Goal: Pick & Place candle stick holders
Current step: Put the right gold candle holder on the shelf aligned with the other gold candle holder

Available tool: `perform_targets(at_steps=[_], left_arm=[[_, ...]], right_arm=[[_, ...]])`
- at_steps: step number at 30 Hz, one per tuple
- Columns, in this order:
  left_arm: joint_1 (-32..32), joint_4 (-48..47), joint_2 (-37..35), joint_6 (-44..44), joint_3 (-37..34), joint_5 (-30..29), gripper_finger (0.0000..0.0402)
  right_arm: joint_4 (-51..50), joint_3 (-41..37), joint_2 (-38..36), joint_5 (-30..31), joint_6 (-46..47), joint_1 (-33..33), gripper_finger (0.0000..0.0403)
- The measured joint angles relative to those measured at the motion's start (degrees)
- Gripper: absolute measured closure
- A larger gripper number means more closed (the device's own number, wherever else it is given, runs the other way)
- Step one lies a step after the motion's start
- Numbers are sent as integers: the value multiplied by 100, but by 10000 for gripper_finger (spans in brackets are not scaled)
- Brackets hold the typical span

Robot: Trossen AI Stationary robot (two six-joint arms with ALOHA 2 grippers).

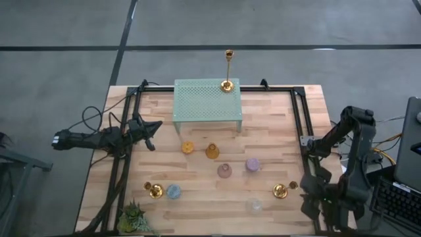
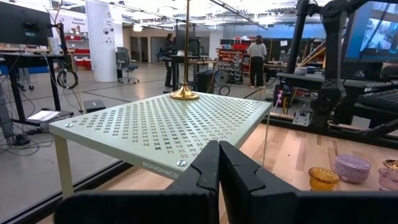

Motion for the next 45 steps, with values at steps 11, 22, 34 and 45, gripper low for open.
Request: perform_targets(at_steps=[11,22,34,45], left_arm=[[0,-1,1,-2,0,-2,392],[-2,0,2,0,1,1,392],[-2,0,0,-2,-1,0,392],[0,0,2,-1,1,1,392]], right_arm=[[-50,2,1067,951,-39,105,140],[-148,-12,1473,1767,341,169,158],[-248,-23,1521,2262,570,169,209],[-254,-25,1500,2283,575,169,288]])
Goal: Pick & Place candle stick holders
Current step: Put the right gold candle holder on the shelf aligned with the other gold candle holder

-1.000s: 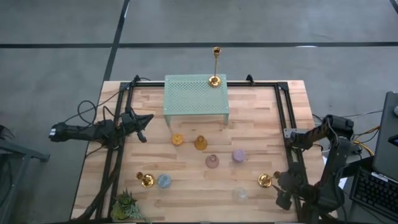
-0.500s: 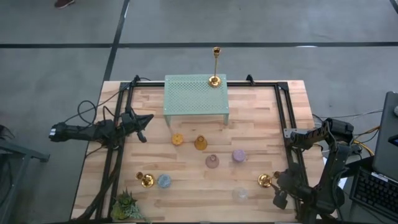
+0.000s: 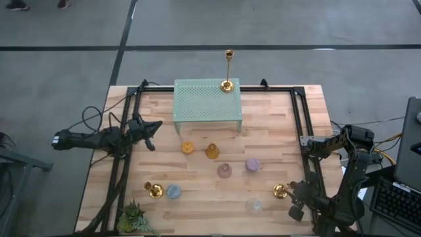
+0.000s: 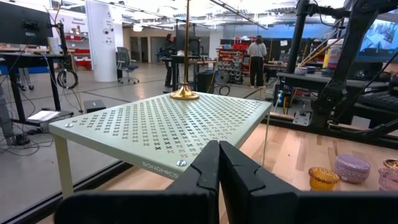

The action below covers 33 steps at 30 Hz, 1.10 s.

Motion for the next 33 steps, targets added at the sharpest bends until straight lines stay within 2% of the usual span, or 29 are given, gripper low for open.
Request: perform_targets(at_steps=[12,29,33], left_arm=[[-1,0,-1,0,-1,0,392],[-2,-2,-2,-1,0,0,392],[0,0,0,0,0,-2,392]], right_arm=[[-4,2,-14,37,-8,-2,385],[-356,2,-323,-19,295,-106,388],[-377,2,-456,190,278,-222,389]])
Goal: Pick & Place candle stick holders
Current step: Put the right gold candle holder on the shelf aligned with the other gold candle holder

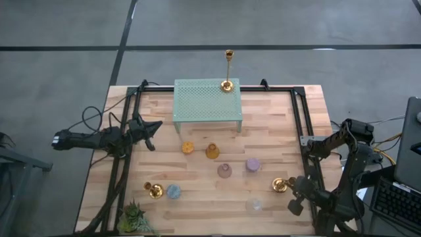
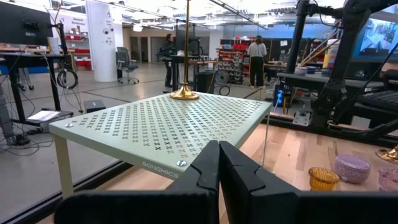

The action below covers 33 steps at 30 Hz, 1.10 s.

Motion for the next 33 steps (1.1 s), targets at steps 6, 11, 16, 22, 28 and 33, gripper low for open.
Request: perform_targets(at_steps=[6,11,16,22,28,33], left_arm=[[-2,0,0,1,-1,2,392],[-1,0,-1,0,-1,2,392],[-2,0,0,1,-1,2,392],[-2,0,-1,1,-1,2,392],[-2,-2,0,-1,-2,2,392],[0,0,-2,-1,0,2,392]], right_arm=[[-36,0,-172,73,-49,-220,389],[-32,0,-255,73,-149,-390,389],[-21,0,-293,66,-241,-495,389],[-12,12,-439,64,-264,-589,390],[-1,13,-658,64,-284,-618,390],[15,14,-921,62,-421,-725,390]])
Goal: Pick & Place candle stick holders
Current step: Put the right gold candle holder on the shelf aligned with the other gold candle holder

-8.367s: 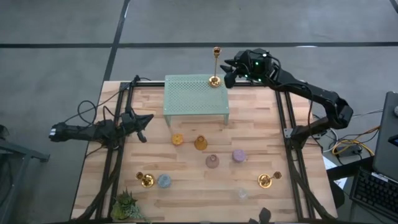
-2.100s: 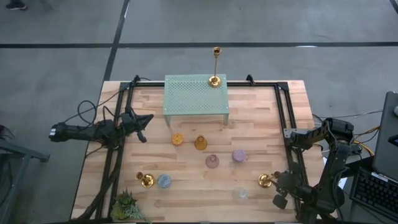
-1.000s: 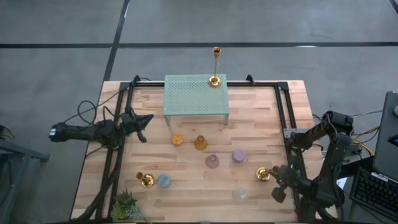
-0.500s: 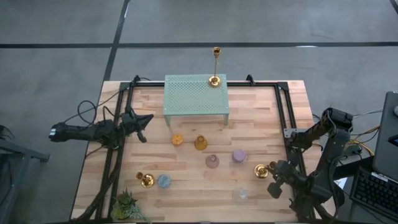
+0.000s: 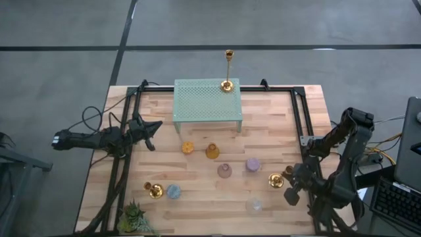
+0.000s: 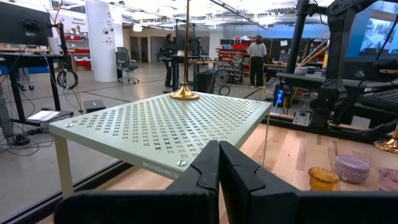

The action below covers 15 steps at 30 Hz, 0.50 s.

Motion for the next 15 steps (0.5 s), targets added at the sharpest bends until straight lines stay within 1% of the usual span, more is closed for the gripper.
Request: perform_targets(at_steps=[15], left_arm=[[-2,0,0,1,0,0,392]], right_arm=[[159,4,-724,-7,-867,-595,390]])
